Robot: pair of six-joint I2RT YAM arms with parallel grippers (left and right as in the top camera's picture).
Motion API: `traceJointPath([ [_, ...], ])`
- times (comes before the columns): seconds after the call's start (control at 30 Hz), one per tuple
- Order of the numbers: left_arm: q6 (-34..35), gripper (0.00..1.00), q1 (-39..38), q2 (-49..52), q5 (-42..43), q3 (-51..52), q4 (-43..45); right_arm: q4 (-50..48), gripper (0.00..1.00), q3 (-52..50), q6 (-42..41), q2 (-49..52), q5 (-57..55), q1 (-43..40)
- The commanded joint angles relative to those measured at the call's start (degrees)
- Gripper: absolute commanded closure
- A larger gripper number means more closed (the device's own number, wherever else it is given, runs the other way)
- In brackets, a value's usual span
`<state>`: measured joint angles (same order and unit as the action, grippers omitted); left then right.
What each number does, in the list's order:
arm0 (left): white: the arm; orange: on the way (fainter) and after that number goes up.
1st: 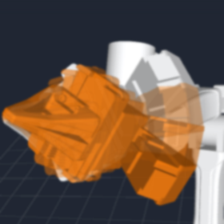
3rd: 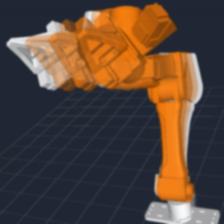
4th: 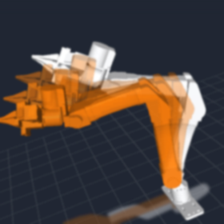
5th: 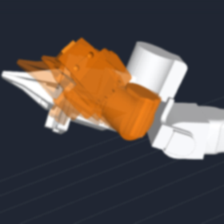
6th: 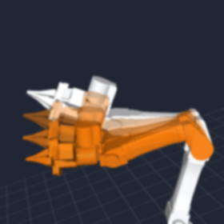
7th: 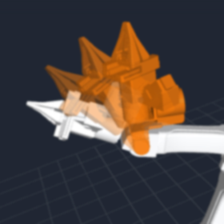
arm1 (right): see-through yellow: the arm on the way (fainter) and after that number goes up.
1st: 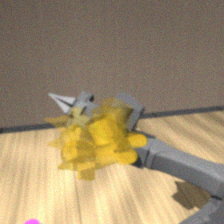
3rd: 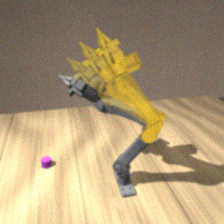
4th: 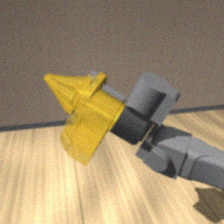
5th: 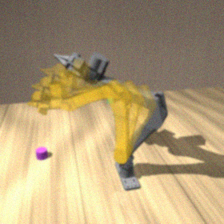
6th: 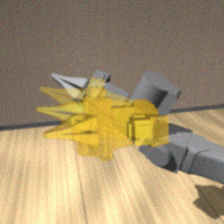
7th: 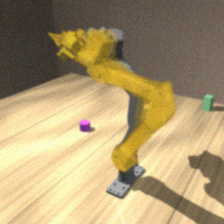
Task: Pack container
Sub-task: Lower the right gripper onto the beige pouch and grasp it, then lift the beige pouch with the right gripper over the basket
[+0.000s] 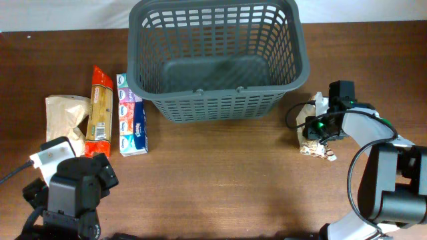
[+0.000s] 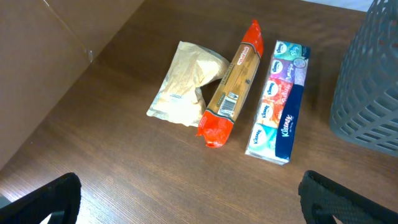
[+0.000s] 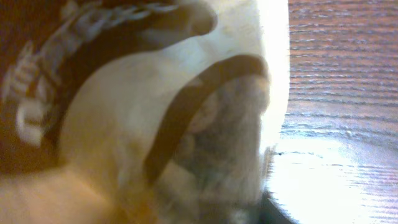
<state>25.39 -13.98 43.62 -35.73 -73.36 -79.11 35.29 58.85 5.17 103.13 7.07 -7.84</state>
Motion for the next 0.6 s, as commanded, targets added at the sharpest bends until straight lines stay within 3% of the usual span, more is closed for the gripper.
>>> traceJointPath([
  [0.0, 0.72, 0.00, -0.13, 0.15, 0.37, -0.57, 0.22, 0.42, 0.96, -0.57, -2.82, 1.49, 0.68, 0.26],
  [0.27, 0.72, 0.01, -0.13, 0.15, 0.39, -0.57, 0.22, 7.32, 0.96, 9.20, -8.00, 1.38, -0.20, -0.70],
  [0.57, 0.72, 0.00, -0.13, 0.15, 0.39, -0.57, 0.22, 25.75, 0.96, 38.49, -10.16, 1.38, -0.20, -7.54],
])
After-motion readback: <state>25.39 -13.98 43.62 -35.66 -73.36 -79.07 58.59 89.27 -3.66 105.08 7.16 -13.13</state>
